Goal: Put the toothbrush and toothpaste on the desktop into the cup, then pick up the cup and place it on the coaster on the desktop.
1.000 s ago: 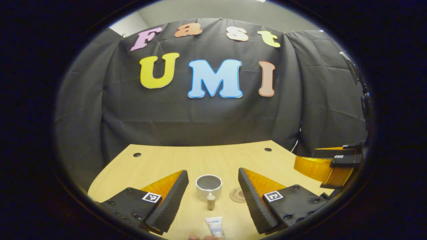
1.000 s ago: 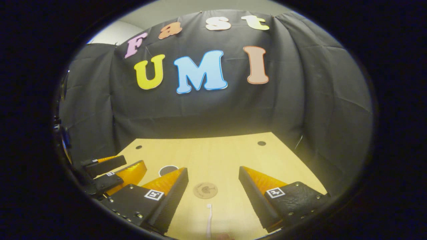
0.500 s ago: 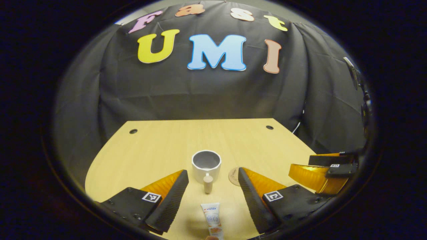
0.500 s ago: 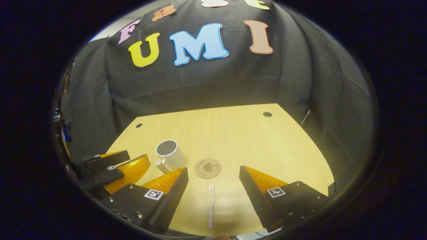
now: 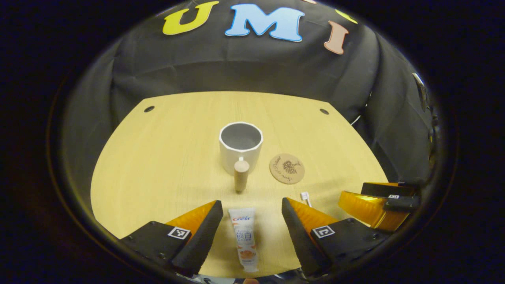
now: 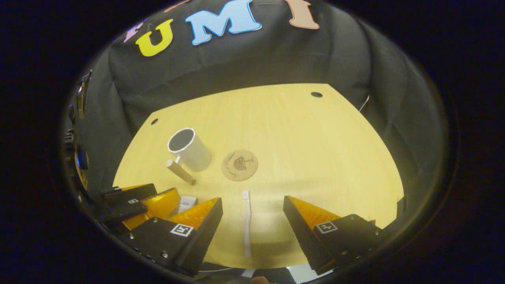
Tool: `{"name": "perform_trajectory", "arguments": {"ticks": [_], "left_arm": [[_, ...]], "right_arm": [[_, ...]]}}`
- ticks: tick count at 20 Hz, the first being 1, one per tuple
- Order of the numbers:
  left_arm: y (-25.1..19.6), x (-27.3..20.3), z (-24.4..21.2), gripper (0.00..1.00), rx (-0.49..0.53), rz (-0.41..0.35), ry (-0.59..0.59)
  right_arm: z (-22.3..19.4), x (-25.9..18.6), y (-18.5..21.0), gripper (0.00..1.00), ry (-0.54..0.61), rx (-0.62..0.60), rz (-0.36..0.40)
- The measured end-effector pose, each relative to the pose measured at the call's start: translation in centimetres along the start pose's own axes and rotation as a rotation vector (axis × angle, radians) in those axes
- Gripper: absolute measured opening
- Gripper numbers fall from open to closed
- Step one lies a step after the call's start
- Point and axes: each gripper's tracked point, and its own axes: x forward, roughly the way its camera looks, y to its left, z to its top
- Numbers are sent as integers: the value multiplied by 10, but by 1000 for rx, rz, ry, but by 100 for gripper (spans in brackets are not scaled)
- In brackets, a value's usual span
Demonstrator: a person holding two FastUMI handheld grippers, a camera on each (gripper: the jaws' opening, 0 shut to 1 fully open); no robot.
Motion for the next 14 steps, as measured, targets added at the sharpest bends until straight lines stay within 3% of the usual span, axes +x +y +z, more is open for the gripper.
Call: {"name": "perform_trajectory", "arguments": {"ticks": [3,7,13,14], "left_arm": [[8,5,-23,94,-1,21,108],[17,19,-48,98,22,45,213],[21,34,-68,95,-17,38,327],[22,37,-74,98,-21,35,345]], "right_arm": [[-16,11,4,96,80,-9,6],[-37,22,10,96,179,-42,2],[-56,39,13,96,298,-65,-15],[-59,41,13,96,315,-67,-15]]}}
